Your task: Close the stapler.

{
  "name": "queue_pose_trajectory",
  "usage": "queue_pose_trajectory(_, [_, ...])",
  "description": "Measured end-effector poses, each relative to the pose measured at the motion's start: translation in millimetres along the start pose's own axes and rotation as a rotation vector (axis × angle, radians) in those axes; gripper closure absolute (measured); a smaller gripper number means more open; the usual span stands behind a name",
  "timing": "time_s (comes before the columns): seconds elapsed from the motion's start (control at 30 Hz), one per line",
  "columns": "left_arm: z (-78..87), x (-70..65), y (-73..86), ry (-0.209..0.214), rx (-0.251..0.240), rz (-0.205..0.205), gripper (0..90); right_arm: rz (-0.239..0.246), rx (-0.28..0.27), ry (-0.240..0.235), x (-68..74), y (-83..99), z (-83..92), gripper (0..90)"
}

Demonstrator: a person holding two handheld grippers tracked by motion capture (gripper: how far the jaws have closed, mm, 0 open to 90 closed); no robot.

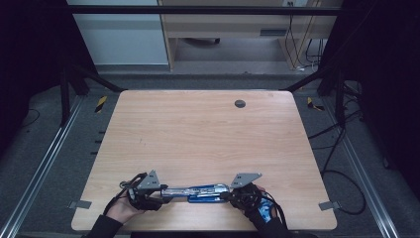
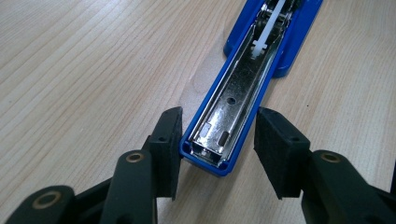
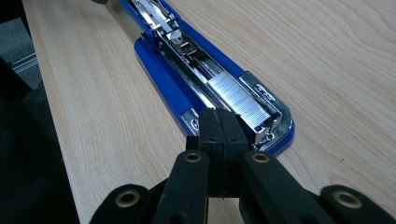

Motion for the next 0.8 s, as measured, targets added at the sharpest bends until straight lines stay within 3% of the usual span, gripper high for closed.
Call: queue_pose_trajectory(0.8, [6.2, 0.7, -4.5, 0.006, -0.008, -0.016, 53.3, -0.006, -0.003, -0.004, -0.1, -0.1, -0.2, 90.0])
Point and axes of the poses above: each handheld gripper's, and its own axes: z roughly backward along the jaws, y roughly out of its underside, x roughly to its left, the point moved 8 cm from there along -z, roughly forward along the jaws, and after that the axes turned 9 degrees about -y, right-handed, at the moved point
